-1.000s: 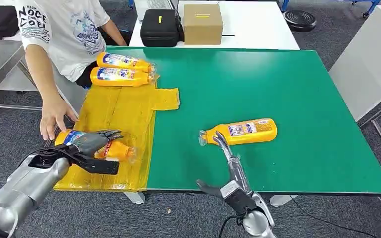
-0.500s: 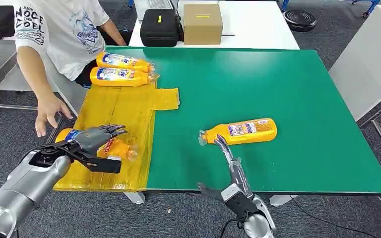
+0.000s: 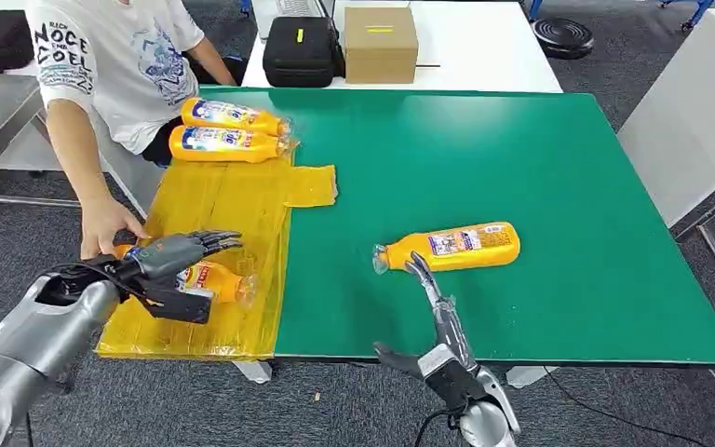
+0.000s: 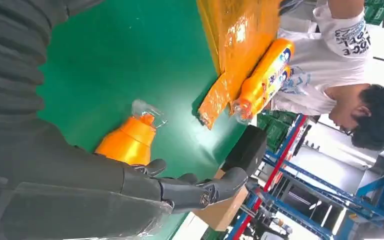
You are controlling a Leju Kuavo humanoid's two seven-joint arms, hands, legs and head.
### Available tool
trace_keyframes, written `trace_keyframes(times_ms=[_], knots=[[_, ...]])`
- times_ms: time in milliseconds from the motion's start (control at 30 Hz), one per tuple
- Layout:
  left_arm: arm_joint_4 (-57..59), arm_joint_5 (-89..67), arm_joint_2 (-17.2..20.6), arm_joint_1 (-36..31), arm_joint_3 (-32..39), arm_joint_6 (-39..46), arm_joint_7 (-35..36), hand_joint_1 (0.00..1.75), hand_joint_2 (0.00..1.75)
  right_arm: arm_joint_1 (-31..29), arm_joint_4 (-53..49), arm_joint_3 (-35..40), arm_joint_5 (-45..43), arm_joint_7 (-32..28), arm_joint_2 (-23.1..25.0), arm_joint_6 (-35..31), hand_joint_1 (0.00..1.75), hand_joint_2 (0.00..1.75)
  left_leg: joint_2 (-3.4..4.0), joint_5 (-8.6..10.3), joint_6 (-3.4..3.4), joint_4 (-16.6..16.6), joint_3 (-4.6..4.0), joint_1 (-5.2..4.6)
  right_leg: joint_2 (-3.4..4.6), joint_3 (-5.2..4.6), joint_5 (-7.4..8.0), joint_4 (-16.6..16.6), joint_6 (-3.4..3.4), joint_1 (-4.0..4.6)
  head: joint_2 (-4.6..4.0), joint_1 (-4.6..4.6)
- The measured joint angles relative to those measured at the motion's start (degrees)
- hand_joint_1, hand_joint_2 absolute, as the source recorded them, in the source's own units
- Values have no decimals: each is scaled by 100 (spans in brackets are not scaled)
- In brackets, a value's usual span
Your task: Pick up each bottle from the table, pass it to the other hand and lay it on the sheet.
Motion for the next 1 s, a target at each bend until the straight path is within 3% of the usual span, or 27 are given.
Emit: trace_keyframes(times_ms=[333, 500, 700, 833, 1000], knots=[[-754, 667, 404, -87, 24, -506, -438, 0, 175, -57, -2, -85, -28, 46, -29, -13, 0, 175, 1, 0, 0, 0, -1, 0, 1, 0, 0, 0, 0, 0, 0, 0], [-997, 851, 385, 24, 153, -114, -560, 0, 175, -40, -85, -123, -13, 63, -26, -13, 0, 175, 2, 0, 0, 0, -1, -1, 2, -5, 0, -1, 0, -1, 0, 0], [-1026, 707, -296, 362, 516, 1049, -361, 0, 175, -20, -278, -149, 265, 201, -24, -136, 0, 175, -1, -1, 1, 1, -5, -5, 1, -3, 2, -2, 1, -5, 0, 2], [-1137, 808, -777, 769, 813, 1694, -226, 0, 175, -22, -457, -201, 934, 531, -68, -256, 0, 175, 6, -2, 2, 2, -3, -12, 4, -6, 3, -2, 0, -14, 0, -2], [-1380, 1265, -1367, 1485, 1152, 1949, -195, 0, 175, -238, -566, -343, 1386, 901, -230, -46, 0, 175, 5, -4, 2, 1, -13, -12, 5, -14, 2, -3, 1, -14, 0, -4]])
